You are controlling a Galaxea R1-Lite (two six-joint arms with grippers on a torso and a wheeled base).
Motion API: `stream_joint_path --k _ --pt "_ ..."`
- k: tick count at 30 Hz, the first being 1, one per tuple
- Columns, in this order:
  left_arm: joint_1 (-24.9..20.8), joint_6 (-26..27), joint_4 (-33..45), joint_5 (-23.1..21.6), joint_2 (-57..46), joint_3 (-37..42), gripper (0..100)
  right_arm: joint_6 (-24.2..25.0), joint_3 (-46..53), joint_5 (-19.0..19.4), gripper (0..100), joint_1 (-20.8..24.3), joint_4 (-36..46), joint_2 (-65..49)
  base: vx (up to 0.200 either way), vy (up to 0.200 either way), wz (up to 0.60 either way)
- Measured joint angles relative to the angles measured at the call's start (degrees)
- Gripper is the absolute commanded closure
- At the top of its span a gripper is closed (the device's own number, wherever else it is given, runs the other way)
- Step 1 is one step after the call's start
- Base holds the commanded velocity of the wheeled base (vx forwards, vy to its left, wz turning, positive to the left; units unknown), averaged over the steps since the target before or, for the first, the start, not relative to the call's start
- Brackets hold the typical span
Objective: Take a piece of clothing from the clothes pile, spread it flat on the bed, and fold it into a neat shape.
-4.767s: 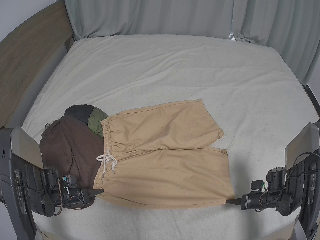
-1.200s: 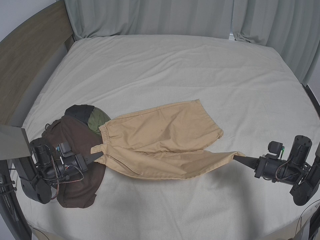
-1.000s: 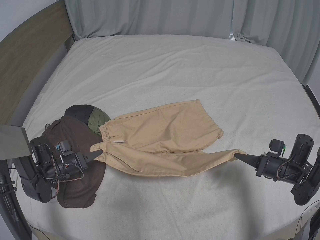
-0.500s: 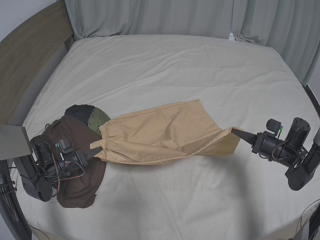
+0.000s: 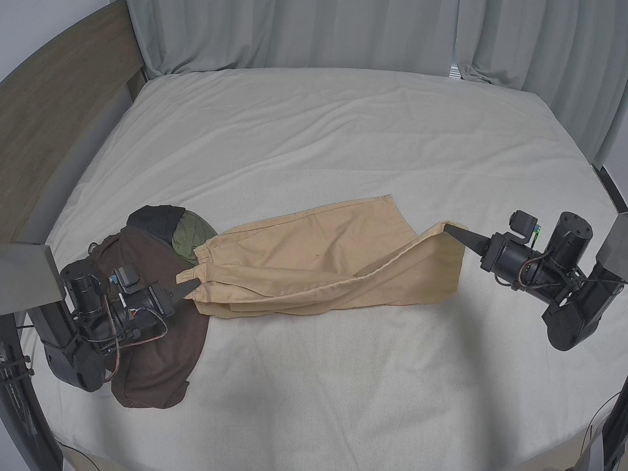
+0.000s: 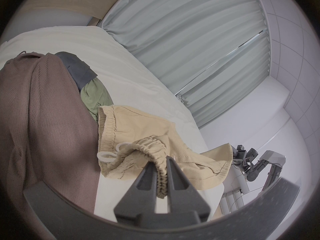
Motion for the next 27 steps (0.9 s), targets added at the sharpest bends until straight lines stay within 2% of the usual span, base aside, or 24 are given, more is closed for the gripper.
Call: stream_joint_path --k 12,27 --pt "0.02 -3.17 0.00 2.02 0.13 -2.21 100 3.63 -8.50 0.07 100 -0.28 0.37 3.40 0.000 0.000 0.00" --pt "0.15 -6.88 0.00 3.69 2.36 -6.33 100 4.60 -24.49 0.40 100 -0.04 10.41 9.41 0.000 0.000 0.00"
